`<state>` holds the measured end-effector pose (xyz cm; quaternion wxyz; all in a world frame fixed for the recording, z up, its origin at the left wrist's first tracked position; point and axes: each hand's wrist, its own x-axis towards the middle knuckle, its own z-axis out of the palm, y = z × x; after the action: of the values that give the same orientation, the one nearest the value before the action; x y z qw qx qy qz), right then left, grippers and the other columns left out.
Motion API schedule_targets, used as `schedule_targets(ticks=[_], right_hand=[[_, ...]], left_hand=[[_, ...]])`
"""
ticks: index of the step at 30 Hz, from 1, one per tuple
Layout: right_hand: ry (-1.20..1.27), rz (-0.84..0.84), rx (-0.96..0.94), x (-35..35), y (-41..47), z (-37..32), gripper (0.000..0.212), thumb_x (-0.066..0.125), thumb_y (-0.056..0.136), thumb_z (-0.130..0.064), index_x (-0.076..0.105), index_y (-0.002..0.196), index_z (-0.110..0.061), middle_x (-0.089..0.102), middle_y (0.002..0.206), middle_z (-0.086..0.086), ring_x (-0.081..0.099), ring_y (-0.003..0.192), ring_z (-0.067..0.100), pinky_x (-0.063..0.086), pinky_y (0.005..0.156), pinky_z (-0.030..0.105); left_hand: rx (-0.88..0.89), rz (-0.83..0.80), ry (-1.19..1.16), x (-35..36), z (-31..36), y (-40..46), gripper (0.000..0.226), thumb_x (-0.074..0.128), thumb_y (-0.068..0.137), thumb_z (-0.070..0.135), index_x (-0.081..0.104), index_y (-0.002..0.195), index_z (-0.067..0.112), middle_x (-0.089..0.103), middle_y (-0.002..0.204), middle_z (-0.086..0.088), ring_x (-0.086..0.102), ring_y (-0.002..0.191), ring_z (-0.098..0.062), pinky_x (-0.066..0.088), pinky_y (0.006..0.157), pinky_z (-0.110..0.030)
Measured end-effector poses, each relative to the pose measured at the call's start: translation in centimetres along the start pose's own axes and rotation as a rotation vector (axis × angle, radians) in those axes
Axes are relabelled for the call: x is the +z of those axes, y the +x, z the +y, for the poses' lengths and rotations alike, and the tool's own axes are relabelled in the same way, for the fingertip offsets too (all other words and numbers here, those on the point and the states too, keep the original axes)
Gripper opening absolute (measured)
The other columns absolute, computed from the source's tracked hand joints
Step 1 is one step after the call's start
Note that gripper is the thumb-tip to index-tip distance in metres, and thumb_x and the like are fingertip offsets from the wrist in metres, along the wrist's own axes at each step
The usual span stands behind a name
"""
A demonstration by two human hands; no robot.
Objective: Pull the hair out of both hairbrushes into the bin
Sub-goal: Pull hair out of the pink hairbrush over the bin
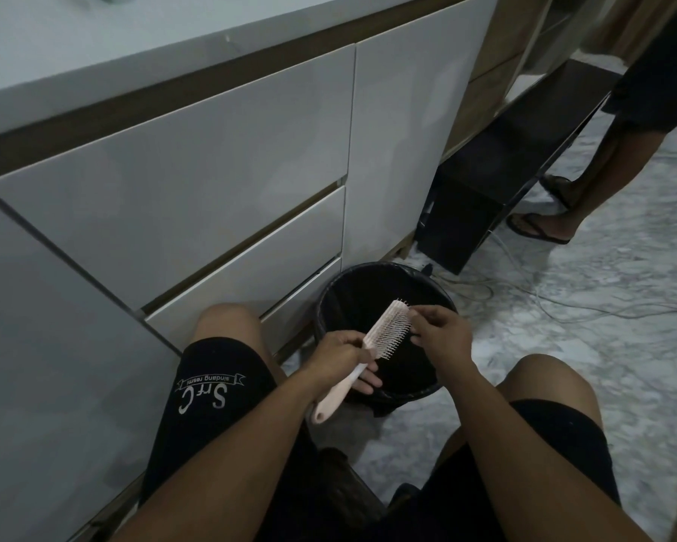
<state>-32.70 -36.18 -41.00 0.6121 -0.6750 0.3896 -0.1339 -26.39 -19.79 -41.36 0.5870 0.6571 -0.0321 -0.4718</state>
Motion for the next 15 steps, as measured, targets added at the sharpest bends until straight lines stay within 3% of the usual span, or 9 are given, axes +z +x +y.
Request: schedule_targets(ticks=[5, 12, 15], right_hand=[[0.02, 0.056, 0.006, -0.12, 0.11, -0.14, 0.014, 0.063, 0.092, -0.014, 0.069, 0.1, -0.004, 0.07, 0.087, 0.007, 0.066, 0.079, 0.017, 0.059, 0.071, 0.031], [0.049, -0.05, 0.018, 0.45, -0.67, -0.31, 0.024, 0.077, 0.081, -0.016, 0.064, 0.097, -0.004, 0.07, 0.086, 0.009, 0.066, 0.071, 0.015, 0.058, 0.064, 0.029], [0.049, -0.049, 0.034, 0.4, -0.65, -0.45, 0.019, 0.075, 0.082, -0.013, 0.064, 0.095, -0.004, 0.069, 0.086, 0.011, 0.067, 0.073, 0.017, 0.06, 0.065, 0.027]], left_hand=[[0.004, 0.007, 0.013, 0.06, -0.21, 0.26, 0.009, 0.054, 0.097, 0.006, 0.063, 0.098, 0.005, 0.066, 0.077, -0.014, 0.069, 0.055, -0.023, 0.052, 0.044, -0.028], [0.007, 0.021, 0.029, -0.02, 0.0, 0.21, 0.013, 0.051, 0.098, 0.009, 0.064, 0.097, 0.007, 0.069, 0.079, -0.01, 0.067, 0.053, -0.021, 0.047, 0.04, -0.024], [0.017, 0.024, 0.058, -0.14, -0.17, 0.29, 0.014, 0.054, 0.097, 0.012, 0.065, 0.104, 0.008, 0.07, 0.079, -0.008, 0.066, 0.052, -0.018, 0.046, 0.04, -0.024]])
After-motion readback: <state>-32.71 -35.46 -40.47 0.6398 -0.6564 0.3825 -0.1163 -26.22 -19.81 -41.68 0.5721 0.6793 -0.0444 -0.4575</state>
